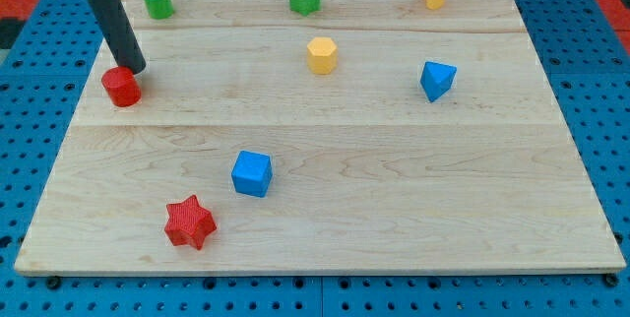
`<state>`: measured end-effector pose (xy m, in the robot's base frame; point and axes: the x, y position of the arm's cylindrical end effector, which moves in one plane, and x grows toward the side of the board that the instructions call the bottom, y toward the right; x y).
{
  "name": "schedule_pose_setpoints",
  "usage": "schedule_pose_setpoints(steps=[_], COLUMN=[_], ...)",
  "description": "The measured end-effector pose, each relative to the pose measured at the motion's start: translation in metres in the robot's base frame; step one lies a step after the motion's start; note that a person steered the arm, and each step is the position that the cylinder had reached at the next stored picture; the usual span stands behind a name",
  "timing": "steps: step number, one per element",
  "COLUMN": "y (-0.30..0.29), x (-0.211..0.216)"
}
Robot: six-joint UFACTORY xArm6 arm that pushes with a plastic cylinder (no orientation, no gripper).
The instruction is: Move the blue cube diagonally to the blue triangle
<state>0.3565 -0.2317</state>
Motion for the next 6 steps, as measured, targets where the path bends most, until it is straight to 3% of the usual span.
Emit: schedule_pose_setpoints(steps=[2,4,5,6], y=[0.002,0.073,0.160,0.245], x=[0.003,-0.010,0.014,0.064])
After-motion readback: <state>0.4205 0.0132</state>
